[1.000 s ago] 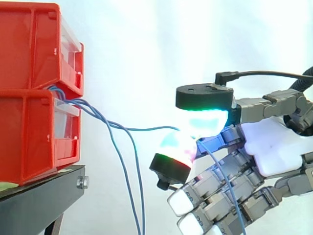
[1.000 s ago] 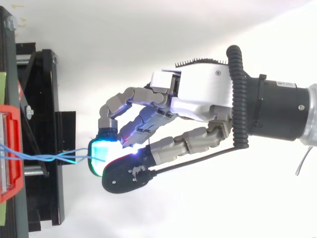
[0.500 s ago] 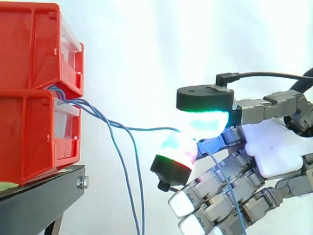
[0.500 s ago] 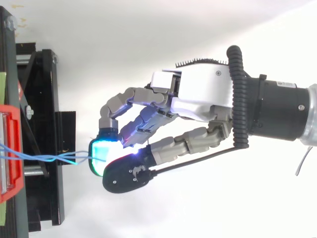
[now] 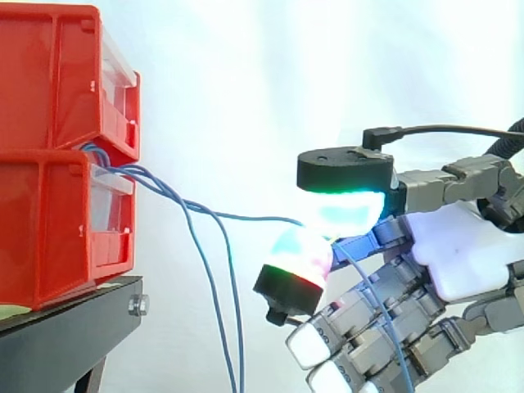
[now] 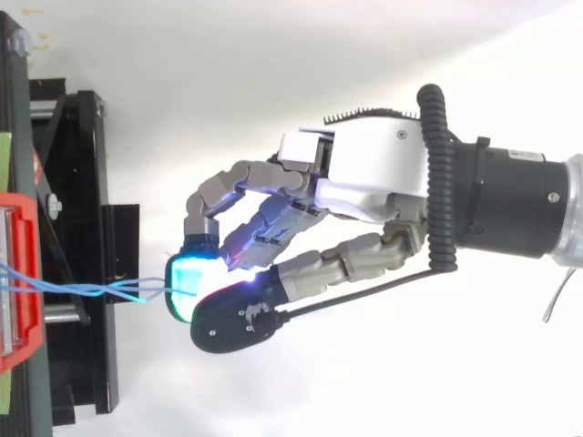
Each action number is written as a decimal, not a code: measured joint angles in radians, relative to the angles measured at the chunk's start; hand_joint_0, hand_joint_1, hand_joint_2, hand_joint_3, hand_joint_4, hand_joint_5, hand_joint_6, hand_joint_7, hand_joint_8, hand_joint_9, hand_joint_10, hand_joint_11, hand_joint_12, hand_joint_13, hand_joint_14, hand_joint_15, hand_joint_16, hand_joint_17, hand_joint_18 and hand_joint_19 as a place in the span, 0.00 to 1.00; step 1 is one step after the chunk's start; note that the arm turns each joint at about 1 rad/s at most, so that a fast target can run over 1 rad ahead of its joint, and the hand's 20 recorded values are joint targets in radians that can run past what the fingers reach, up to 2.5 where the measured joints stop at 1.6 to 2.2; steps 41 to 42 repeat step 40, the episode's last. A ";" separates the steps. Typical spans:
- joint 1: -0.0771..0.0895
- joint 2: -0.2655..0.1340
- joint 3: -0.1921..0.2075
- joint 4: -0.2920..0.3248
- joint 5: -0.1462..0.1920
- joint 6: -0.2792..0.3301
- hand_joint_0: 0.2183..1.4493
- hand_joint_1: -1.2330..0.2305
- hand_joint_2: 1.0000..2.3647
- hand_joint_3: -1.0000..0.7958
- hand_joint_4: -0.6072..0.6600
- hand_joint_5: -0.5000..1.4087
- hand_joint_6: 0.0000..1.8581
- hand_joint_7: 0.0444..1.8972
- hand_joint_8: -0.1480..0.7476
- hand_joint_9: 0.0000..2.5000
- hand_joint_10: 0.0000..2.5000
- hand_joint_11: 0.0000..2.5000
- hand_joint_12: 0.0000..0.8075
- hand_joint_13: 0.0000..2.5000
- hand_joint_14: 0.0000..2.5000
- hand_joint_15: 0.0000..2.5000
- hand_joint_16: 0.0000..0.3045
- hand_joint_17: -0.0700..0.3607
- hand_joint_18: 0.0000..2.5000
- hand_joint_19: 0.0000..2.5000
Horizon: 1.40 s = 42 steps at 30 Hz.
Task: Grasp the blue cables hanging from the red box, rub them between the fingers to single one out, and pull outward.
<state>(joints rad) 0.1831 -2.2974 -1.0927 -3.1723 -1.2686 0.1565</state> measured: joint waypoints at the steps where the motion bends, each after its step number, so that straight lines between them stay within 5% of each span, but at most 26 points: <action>1: 0.000 0.000 0.000 0.000 0.000 0.000 0.30 0.32 0.01 0.53 0.48 0.22 0.46 0.56 0.52 0.34 0.00 0.12 0.54 0.33 0.01 0.15 0.21 0.50 0.29 0.12; 42: 0.001 0.000 -0.001 0.000 0.000 0.000 0.30 0.32 0.01 0.53 0.47 0.22 0.46 0.56 0.53 0.36 0.00 0.13 0.54 0.34 0.01 0.16 0.21 0.50 0.30 0.14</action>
